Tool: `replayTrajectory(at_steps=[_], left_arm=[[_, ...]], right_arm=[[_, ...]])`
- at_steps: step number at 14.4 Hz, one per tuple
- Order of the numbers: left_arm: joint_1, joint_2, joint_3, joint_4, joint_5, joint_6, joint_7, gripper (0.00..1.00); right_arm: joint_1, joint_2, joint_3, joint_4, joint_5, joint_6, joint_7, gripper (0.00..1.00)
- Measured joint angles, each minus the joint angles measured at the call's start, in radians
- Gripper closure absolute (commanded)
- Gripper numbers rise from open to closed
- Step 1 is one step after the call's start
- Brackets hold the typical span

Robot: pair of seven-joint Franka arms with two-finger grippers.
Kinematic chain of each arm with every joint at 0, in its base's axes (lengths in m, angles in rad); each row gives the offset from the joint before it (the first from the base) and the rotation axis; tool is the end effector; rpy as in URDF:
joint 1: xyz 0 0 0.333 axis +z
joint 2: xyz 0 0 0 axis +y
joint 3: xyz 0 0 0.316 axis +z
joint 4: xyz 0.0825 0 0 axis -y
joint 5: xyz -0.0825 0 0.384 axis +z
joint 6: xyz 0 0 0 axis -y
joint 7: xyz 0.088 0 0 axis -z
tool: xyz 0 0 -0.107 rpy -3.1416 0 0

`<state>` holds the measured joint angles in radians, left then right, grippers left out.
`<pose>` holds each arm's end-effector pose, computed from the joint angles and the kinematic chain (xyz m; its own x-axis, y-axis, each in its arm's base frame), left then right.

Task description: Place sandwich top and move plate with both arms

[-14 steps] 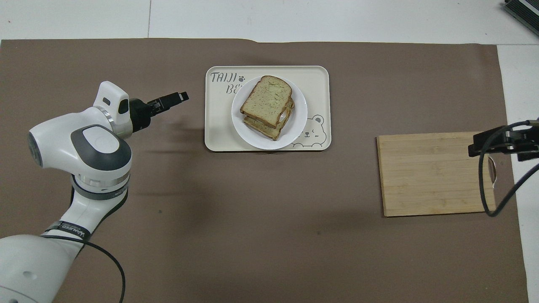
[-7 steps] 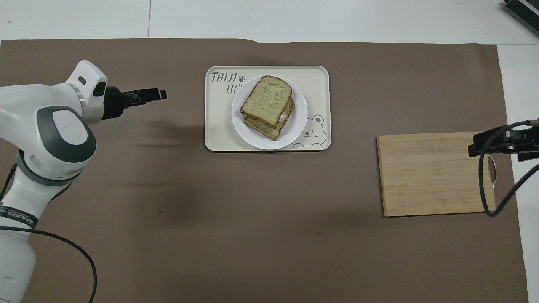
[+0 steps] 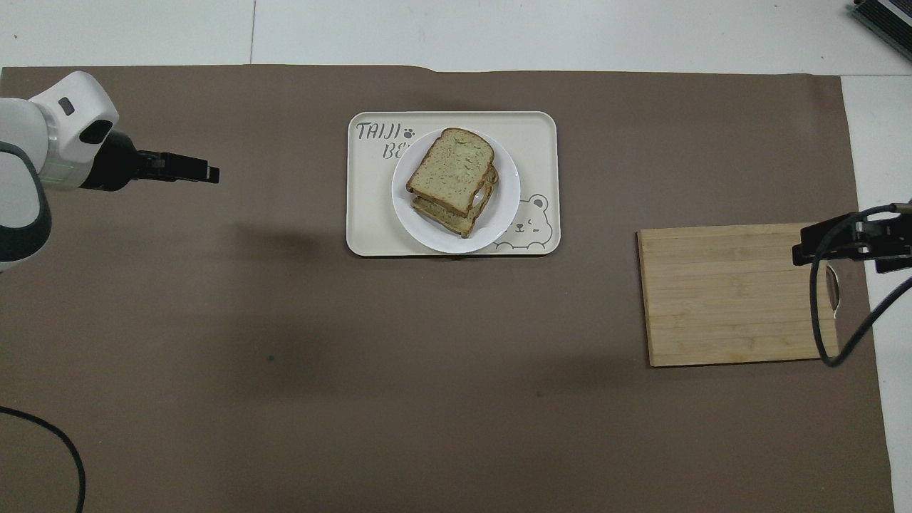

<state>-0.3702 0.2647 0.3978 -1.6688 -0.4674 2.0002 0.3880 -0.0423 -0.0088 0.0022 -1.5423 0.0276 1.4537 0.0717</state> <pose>0.6457 -0.0319 0.4718 0.9683 -0.1691 0.1839 -0.2169 -0.9342 0.2831 0.5393 -0.0184 0.6328 0.9908 -0.1082 -0.0814 -0.1103 -0.9937 -0.0218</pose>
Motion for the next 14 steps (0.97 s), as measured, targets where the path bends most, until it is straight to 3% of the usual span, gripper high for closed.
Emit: replayTrajectory(at_steps=[8, 10, 14], left_arm=[[0.008, -0.076, 0.001, 0.077, 0.247, -0.188, -0.004, 0.00], [0.080, -0.097, -0.069, 0.110, 0.280, -0.272, -0.004, 0.00], [0.273, -0.139, -0.300, 0.175, 0.391, -0.390, -0.011, 0.00]], right_arm=[[0.000, 0.000, 0.000, 0.000, 0.000, 0.000, 0.000, 0.00], [0.000, 0.000, 0.000, 0.000, 0.000, 0.000, 0.000, 0.00], [0.000, 0.000, 0.000, 0.000, 0.000, 0.000, 0.000, 0.00]])
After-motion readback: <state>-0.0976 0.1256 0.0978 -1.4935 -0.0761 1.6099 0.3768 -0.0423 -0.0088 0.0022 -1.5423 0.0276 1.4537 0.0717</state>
